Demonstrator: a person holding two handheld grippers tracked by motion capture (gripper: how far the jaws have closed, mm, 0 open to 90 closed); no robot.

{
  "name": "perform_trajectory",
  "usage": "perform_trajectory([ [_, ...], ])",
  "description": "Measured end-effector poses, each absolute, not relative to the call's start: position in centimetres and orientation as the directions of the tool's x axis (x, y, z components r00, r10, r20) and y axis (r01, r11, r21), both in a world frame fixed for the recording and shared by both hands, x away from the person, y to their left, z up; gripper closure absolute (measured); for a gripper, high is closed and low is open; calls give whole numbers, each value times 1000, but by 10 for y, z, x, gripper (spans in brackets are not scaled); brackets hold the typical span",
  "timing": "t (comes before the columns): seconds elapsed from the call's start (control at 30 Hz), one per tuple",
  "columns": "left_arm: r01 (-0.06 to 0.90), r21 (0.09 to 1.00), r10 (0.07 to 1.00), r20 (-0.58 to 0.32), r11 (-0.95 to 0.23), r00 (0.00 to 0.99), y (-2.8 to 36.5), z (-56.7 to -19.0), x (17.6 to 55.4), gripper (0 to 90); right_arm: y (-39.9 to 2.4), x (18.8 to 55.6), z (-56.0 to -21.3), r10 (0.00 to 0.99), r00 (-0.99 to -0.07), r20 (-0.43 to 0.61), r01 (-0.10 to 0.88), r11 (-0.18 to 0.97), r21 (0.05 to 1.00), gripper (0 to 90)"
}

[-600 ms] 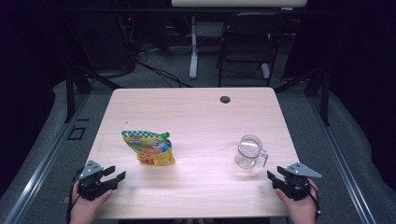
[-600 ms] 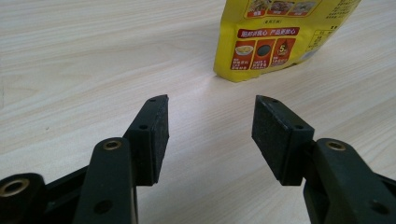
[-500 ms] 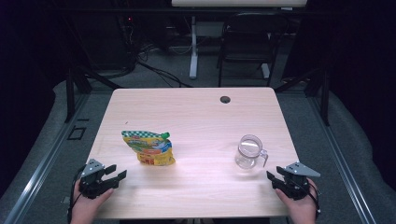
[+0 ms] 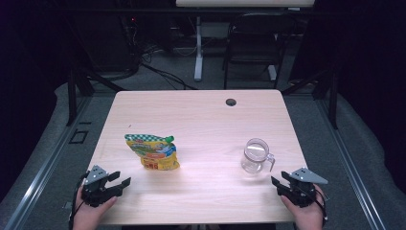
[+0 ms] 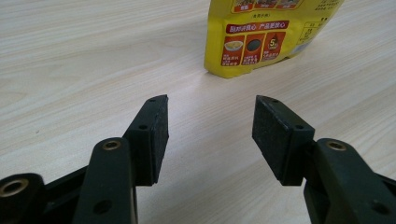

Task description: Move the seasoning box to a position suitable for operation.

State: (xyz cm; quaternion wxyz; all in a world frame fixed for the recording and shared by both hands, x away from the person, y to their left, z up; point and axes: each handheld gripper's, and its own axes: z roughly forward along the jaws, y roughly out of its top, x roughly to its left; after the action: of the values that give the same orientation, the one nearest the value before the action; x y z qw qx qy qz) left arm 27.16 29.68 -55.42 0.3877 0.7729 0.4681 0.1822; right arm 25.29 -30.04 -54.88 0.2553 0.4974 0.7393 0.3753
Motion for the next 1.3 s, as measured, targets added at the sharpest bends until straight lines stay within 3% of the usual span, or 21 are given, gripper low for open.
perform_trajectory([
  [0.47, 586, 768, 866, -84, -259, 493, 297, -555, 273, 461, -296, 255, -547, 921, -390, -5, 525, 226, 820, 533],
  [0.67, 583, 769, 863, -84, -261, 497, 296, -554, 271, 461, -295, 261, -544, 937, -348, -16, 538, 213, 815, 551],
  [0.93, 579, 774, 868, -80, -255, 489, 299, -554, 267, 461, -287, 284, -538, 934, -356, -28, 560, 237, 793, 567],
  [1.17, 587, 770, 869, -88, -251, 487, 301, -556, 268, 461, -282, 298, -545, 929, -370, -28, 566, 250, 786, 621],
  [1.27, 589, 770, 872, -90, -245, 481, 303, -556, 267, 461, -285, 301, -545, 932, -361, -35, 568, 250, 784, 738],
  [1.3, 590, 769, 872, -91, -244, 480, 303, -556, 267, 461, -286, 301, -544, 929, -368, -21, 571, 244, 784, 738],
])
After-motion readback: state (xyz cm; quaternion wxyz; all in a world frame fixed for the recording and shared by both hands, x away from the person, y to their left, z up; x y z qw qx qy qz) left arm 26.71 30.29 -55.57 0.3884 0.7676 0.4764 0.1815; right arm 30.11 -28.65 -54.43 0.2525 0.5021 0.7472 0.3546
